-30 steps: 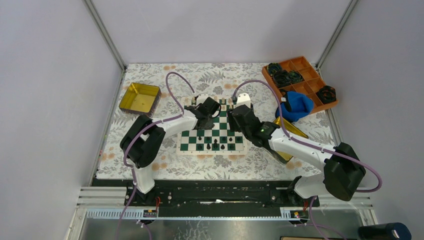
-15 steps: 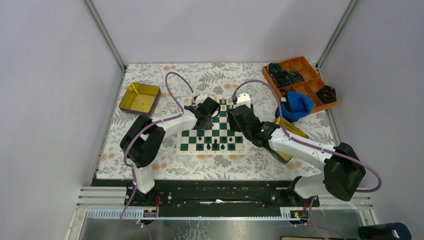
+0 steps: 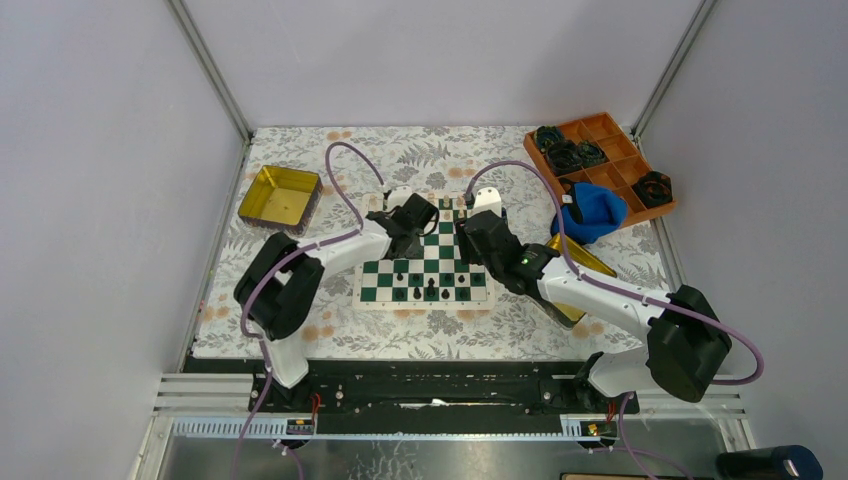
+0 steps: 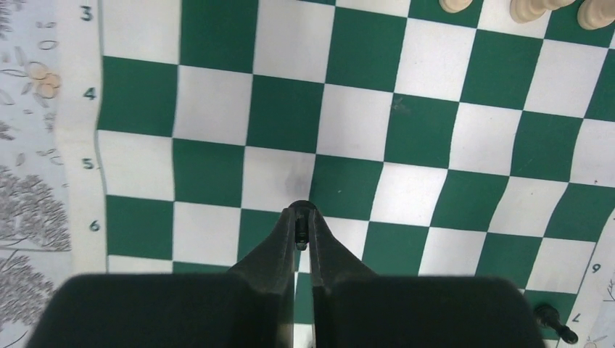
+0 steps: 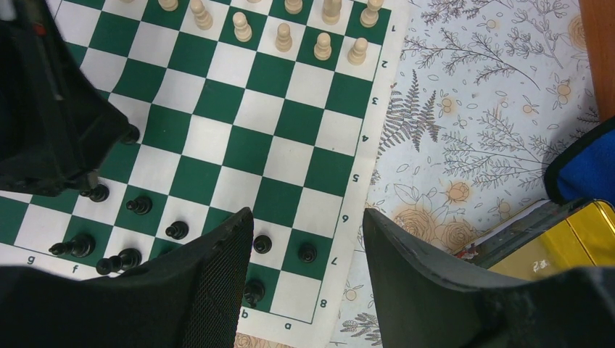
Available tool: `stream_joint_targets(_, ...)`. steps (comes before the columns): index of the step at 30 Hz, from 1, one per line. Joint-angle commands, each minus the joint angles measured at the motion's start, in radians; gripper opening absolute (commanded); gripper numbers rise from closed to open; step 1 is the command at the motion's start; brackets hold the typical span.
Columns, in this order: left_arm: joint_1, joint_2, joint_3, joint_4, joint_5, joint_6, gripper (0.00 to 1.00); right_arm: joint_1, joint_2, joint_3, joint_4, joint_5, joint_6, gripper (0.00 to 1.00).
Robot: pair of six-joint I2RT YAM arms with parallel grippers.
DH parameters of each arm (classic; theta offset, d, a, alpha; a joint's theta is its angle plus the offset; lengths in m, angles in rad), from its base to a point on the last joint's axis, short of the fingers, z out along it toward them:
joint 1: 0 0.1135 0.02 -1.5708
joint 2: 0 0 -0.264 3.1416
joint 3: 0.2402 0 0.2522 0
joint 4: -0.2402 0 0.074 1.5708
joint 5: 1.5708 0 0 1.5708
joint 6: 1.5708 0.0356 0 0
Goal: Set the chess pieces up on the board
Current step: Pick up the chess piece from the chessboard, then place the chess piece on the chessboard.
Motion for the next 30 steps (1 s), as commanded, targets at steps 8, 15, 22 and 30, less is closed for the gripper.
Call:
stream_joint_targets(8, 0.01, -0.265, -0.15, -0.057, -0.118, -0.054, 0.0, -0.012, -0.046, 0.005, 0.017, 0.035, 0.007, 0.63)
stream_joint_targets(15, 0.009, -0.457, -0.336, -0.044, -0.098, -0.164, 0.0, -0.012, -0.059, -0.002, 0.01, 0.026, 0.011, 0.63)
stream_joint_targets(22, -0.013, -0.581, -0.46, -0.042, -0.071, -0.224, 0.0, -0.012, -0.044, -0.005, 0.012, 0.01, 0.023, 0.63)
stream_joint_targets(30, -0.087, -0.564, -0.471, -0.047, -0.073, -0.242, 0.0, -0.012, -0.033, -0.011, 0.013, 0.013, 0.022, 0.63)
